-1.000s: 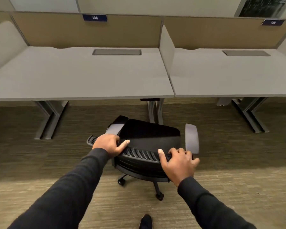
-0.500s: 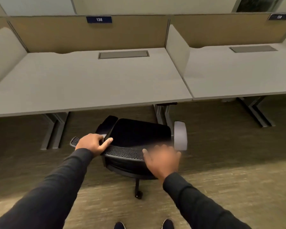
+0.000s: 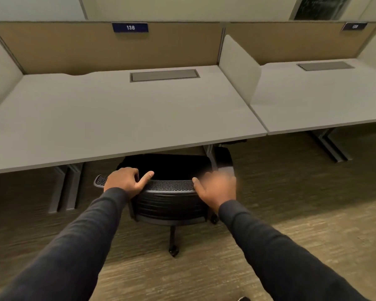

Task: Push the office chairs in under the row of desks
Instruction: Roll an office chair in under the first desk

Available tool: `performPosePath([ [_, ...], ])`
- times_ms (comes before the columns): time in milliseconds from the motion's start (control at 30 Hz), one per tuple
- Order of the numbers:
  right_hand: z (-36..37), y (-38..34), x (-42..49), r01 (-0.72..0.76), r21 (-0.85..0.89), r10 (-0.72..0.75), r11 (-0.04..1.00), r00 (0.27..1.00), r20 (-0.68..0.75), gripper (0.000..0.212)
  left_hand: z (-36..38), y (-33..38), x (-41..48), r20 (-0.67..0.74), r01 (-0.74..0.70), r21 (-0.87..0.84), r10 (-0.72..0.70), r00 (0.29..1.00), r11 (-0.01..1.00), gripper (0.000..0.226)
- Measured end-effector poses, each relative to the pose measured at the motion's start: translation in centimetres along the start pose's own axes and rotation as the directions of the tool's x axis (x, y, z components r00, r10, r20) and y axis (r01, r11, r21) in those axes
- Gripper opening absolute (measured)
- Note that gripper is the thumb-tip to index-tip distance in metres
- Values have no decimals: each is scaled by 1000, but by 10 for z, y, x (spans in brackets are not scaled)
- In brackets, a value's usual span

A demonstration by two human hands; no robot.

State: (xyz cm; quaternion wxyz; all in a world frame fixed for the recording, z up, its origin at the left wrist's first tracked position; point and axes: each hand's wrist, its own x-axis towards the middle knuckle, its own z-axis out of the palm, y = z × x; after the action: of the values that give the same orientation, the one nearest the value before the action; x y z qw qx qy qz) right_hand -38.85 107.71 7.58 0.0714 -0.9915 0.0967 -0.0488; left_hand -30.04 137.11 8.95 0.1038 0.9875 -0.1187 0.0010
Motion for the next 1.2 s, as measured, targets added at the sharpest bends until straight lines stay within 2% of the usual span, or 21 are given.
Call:
performPosePath([
  [133,-4,3,24,42,12,-43,999,999,24,76,0,-6,21,1,-252,101,253,967,962,80],
  [200,-7,1,31,59,1,-59,998,997,49,77,0,-11,37,25,-312,141,312,950,939,84],
  [400,-28,-3,65,79,2,-77,997,956,284,86,3,-14,69,35,-295,135,293,955,946,96],
  [500,-29,-6,76,60,-26,-48,998,943,328,91,2,-14,81,32,-303,184,303,953,935,99],
  [733,-25,-8,74,46,-23,-37,999,957,288,86,-1,-15,95,77,-279,220,269,960,935,103],
  [933,-23,8,31,55,39,-61,998,979,193,83,7,15,79,-23,-232,157,238,971,960,82],
  [1000,-26,23,7,45,44,-52,998,983,174,83,12,47,64,-90,-273,164,290,953,948,74],
  [1100,-31,41,-23,38,60,-46,997,988,150,82,18,97,39,-145,-327,150,348,926,933,77],
  [1200,-40,65,-56,19,75,-28,997,993,119,81,30,151,7,-98,-343,109,353,930,933,82],
])
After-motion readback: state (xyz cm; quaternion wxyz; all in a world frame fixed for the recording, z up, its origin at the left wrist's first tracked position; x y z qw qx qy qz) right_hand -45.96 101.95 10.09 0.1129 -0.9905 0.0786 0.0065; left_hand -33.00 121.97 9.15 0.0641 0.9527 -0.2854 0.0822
